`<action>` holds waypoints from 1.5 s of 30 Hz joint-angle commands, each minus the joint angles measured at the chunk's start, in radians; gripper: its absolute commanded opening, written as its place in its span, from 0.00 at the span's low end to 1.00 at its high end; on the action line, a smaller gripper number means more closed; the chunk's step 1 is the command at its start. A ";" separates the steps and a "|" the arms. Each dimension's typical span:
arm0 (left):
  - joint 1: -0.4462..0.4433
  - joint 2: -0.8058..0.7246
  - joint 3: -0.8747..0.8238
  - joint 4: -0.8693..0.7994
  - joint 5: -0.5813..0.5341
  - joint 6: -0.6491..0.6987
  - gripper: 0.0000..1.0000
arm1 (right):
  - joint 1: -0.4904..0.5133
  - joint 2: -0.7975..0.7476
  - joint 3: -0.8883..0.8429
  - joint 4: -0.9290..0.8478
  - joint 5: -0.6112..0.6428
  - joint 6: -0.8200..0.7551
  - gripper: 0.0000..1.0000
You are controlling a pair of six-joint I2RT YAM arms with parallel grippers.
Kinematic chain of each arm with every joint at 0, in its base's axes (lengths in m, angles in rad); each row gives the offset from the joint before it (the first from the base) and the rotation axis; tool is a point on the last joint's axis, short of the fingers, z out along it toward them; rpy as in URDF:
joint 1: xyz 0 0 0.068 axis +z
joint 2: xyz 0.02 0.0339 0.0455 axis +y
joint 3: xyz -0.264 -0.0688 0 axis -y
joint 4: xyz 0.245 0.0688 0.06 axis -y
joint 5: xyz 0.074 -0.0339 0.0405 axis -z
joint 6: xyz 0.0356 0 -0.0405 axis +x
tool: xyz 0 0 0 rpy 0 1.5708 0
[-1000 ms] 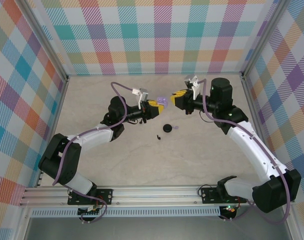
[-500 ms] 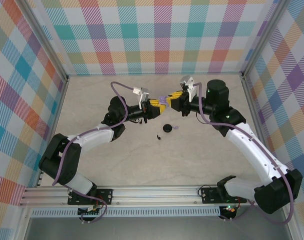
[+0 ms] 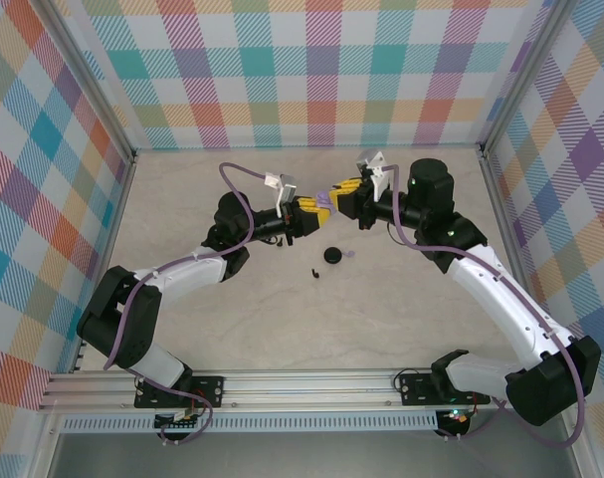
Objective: Insert the wireless bluetooth earbuds into the charging case
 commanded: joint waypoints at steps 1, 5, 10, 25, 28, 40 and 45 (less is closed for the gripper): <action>-0.019 -0.012 0.031 0.065 0.023 -0.011 0.02 | 0.013 0.015 0.006 0.023 -0.026 -0.021 0.14; -0.022 -0.014 0.035 0.067 0.026 -0.014 0.02 | 0.020 0.024 0.009 0.022 -0.028 -0.022 0.14; -0.025 -0.015 0.031 0.081 0.025 -0.020 0.02 | 0.024 0.032 0.008 0.024 -0.015 -0.023 0.14; -0.033 -0.014 0.023 0.125 0.023 -0.044 0.02 | 0.026 0.029 0.006 0.032 0.012 -0.022 0.14; -0.032 -0.015 0.024 0.111 0.020 -0.036 0.02 | 0.026 0.027 0.006 0.033 0.022 -0.026 0.14; -0.035 -0.017 0.024 0.101 0.032 -0.029 0.02 | 0.026 0.026 0.011 0.037 0.052 -0.032 0.14; -0.036 -0.018 0.027 0.097 0.025 -0.032 0.02 | 0.026 0.026 0.012 0.029 0.046 -0.033 0.14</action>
